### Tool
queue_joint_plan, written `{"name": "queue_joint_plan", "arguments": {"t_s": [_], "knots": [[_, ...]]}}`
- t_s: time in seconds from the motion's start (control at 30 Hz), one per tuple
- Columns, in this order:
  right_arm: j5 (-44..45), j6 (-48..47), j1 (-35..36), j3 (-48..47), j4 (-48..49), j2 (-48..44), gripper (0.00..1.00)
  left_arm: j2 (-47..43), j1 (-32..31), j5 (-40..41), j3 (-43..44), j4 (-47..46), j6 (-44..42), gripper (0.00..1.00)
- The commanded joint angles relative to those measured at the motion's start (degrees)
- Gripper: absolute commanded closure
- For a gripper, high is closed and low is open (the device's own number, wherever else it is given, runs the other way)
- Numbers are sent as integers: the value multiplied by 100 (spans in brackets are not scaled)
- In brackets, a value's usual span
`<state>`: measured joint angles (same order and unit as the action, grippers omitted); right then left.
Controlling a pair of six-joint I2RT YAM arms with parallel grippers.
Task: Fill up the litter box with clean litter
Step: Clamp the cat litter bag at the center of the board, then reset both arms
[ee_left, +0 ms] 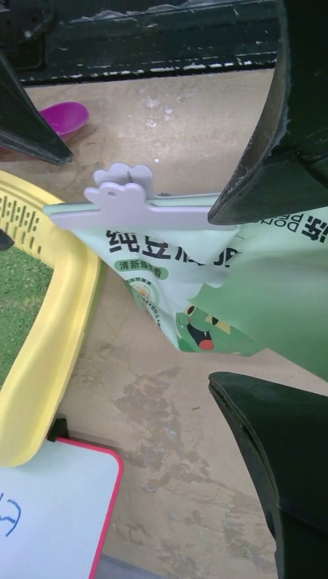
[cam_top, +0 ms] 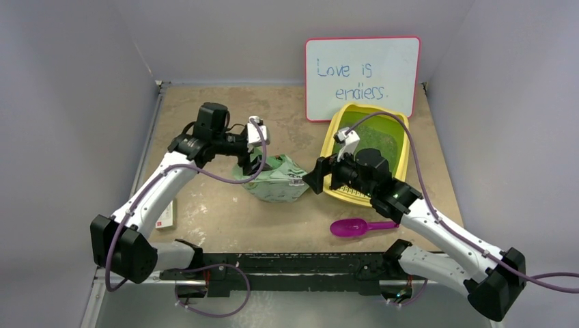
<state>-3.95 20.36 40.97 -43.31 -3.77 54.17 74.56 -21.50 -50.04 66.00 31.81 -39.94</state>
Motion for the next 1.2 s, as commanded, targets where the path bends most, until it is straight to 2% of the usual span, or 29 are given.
{"name": "queue_joint_plan", "arguments": {"t_s": [0.0, 0.07, 0.1, 0.2, 0.43, 0.5, 0.6, 0.7, 0.8, 0.93, 1.03, 1.17], "knots": [[281, 336, 4, -240, -41, -188, 1, -426, 43, -115, -4, -712, 825, 21], [551, 328, 5, -430, -221, -162, 1, -620, 40, 343, -139, -1505, 1772, 20], [689, 302, 3, -516, -295, -135, 1, -737, 47, 792, -251, -1959, 2562, 20], [1173, 163, -1, -798, -541, -70, 1, -1099, 48, 2651, -484, -2746, 4140, 19], [3119, -117, -158, -1519, -1103, -113, 1, -1557, 48, 6159, -60, -1564, 5203, 15], [3070, -190, -557, -1855, -1274, -71, 1, -1791, 49, 7180, -103, -1333, 5577, 15], [2316, -258, -1503, -2241, -1668, 115, 1, -2105, 49, 8450, -161, -886, 6099, 15], [1465, -311, -2480, -2332, -1766, 232, 1, -2406, 49, 9252, -160, -458, 6304, 15], [903, -193, -3074, -2368, -1977, 265, 1, -2638, 49, 9751, -103, -48, 6632, 14], [560, -1, -3099, -1935, -2014, -74, 1, -2829, 46, 10239, 15, 292, 6999, 14], [228, -62, -3102, -1457, -1594, -373, 1, -2928, 49, 10139, 89, 332, 6991, 13], [271, -164, -3104, -1461, -1716, -410, 1, -2883, 47, 9995, 140, 446, 6895, 13]]}}
